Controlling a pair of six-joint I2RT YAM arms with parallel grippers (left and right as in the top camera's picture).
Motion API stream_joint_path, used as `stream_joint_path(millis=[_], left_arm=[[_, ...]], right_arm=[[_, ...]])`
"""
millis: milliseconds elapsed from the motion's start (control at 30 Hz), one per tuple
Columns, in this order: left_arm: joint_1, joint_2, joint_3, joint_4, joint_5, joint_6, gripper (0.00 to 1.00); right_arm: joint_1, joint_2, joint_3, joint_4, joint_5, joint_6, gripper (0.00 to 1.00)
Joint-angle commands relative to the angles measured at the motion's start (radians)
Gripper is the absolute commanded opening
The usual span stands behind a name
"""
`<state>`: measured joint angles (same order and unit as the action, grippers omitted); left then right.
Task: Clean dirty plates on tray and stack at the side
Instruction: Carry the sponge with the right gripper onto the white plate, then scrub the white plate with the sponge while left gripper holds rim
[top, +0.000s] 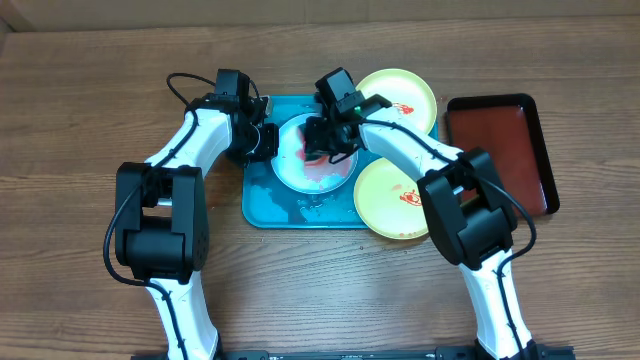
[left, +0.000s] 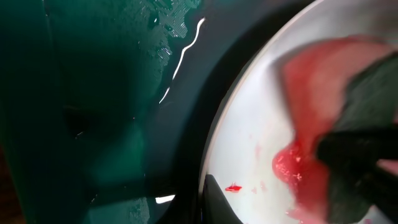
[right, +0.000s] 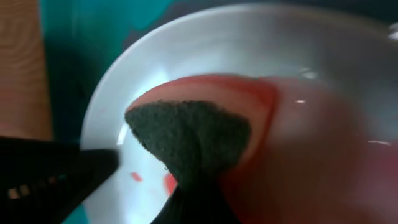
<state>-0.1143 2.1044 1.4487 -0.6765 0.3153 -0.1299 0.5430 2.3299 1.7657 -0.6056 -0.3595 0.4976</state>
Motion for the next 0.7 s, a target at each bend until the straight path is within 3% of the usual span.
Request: stream_joint_path(millis=[0, 400, 667], left_arm=[[-0.012, 0.024, -0.010, -0.003, 0.026, 0.018, 0.04], [-0.011, 0.024, -0.010, -0.004, 0.026, 0.018, 0.04], [-0.011, 0.024, -0.010, -0.003, 0.024, 0.018, 0.04]], right_arm=[[0.056, 0.045, 0.003, 0.029, -0.190, 0.047, 0.04], [0.074, 0.043, 0.003, -0.032, -0.109, 0.083, 0.04], [0.026, 0.032, 0.105, -0.276, 0.239, 0.013, 0.04]])
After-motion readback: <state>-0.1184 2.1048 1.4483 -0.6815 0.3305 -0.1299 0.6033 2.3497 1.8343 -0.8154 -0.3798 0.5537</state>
